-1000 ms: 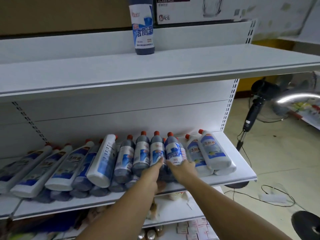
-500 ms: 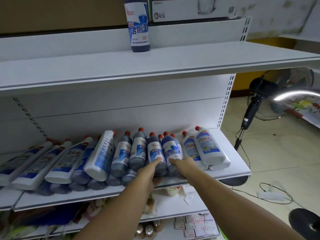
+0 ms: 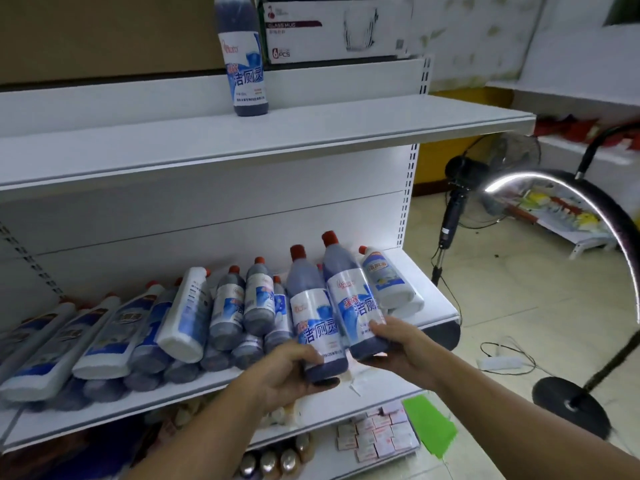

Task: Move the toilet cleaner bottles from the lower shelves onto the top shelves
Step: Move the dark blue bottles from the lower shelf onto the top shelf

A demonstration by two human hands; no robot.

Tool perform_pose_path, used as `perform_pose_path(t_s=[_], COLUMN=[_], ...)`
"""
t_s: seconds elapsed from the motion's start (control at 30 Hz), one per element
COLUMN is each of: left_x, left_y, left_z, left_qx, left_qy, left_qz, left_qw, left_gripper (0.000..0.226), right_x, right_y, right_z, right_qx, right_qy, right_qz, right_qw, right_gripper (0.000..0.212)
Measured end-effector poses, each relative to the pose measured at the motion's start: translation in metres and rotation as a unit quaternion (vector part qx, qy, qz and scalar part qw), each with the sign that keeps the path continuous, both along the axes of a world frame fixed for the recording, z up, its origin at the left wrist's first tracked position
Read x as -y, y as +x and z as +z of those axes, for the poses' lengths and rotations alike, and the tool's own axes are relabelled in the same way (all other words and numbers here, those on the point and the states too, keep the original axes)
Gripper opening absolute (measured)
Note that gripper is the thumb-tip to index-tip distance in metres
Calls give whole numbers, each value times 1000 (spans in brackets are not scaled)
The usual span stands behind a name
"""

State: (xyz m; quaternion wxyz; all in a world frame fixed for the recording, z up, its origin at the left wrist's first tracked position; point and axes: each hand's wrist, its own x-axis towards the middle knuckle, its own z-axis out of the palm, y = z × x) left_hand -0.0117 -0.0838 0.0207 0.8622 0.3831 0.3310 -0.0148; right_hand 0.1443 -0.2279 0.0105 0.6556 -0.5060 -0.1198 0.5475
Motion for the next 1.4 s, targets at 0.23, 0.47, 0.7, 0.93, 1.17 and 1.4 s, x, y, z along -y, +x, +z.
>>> perform_pose_path(t_s=[0.23, 0.47, 0.7, 0.93, 1.17, 1.4], left_x=[34, 46, 50, 39, 10, -45], left_y=[6, 9, 3, -1, -3, -6], left_z=[46, 90, 122, 186, 266, 304], left_qx=[60, 131, 154, 224, 218, 211], left_qy=[148, 190, 275, 377, 479, 497], left_qz=[-83, -114, -129, -88, -9, 97], left_qw=[984, 966, 940, 894, 851, 836], left_gripper=[29, 36, 50, 74, 57, 57], right_x=[47, 80, 89, 67, 23, -46], right_y=[-7, 2, 11, 28, 44, 55], right_z=[45, 92, 132, 197, 261, 301], right_qx=[59, 122, 248, 306, 340, 356], right_qy=[73, 134, 124, 197, 201, 200], right_qz=[-4, -32, -32, -20, 1, 0], right_qw=[996, 983, 960, 931, 918, 913], right_gripper=[89, 78, 102, 89, 83, 54])
